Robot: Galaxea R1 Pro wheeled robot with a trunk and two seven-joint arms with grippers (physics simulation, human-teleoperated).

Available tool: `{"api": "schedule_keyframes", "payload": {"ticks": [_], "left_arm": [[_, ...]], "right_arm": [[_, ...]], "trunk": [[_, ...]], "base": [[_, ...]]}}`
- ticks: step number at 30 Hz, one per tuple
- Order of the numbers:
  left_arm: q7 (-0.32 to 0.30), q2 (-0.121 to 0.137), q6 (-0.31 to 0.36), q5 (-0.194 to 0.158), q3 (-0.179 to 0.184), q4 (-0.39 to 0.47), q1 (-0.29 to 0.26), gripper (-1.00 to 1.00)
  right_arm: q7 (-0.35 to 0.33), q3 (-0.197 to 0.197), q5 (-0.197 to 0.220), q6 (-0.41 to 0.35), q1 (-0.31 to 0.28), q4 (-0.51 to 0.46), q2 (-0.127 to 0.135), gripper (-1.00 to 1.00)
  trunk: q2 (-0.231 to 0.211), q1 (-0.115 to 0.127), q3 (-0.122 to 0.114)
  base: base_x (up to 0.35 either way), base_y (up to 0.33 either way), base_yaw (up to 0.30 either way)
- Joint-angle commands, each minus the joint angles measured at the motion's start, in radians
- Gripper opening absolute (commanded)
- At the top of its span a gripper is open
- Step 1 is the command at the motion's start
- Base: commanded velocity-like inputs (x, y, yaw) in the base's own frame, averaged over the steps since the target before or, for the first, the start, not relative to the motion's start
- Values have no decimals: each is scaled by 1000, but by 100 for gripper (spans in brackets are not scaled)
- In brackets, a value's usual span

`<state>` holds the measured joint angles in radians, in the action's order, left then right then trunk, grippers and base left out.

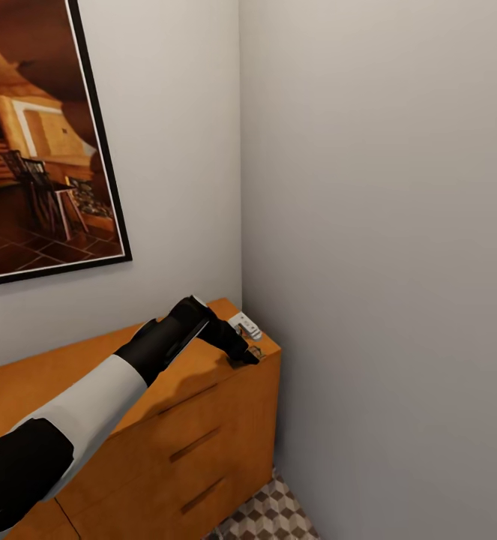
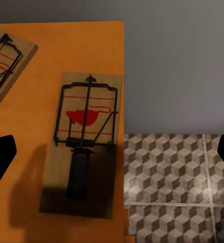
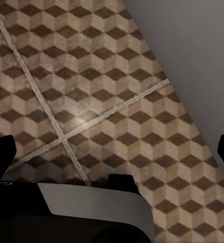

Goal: Take the four mousetraps from the cabinet in the bathroom and place them on the bathroom floor. Make sure all four end up on the same floor surface, and ensure that at least two of them are either under or directly next to the same bathroom sink.

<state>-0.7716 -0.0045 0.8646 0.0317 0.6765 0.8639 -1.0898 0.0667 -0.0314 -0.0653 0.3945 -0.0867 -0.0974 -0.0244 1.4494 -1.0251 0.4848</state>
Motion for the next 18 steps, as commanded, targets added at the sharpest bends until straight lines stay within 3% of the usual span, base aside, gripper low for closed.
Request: {"api": "schedule_keyframes", "payload": {"ticks": [1, 18], "left_arm": [[-5, 0, 5, 3, 0, 0, -1, 100], [-5, 0, 6, 5, 1, -5, -1, 100]], "right_arm": [[7, -3, -7, 2, -1, 1, 0, 100], [7, -3, -7, 2, 0, 1, 0, 100]], "trunk": [[1, 0, 2], [1, 0, 8]], "base": [[0, 0, 0], [0, 0, 0]]}}
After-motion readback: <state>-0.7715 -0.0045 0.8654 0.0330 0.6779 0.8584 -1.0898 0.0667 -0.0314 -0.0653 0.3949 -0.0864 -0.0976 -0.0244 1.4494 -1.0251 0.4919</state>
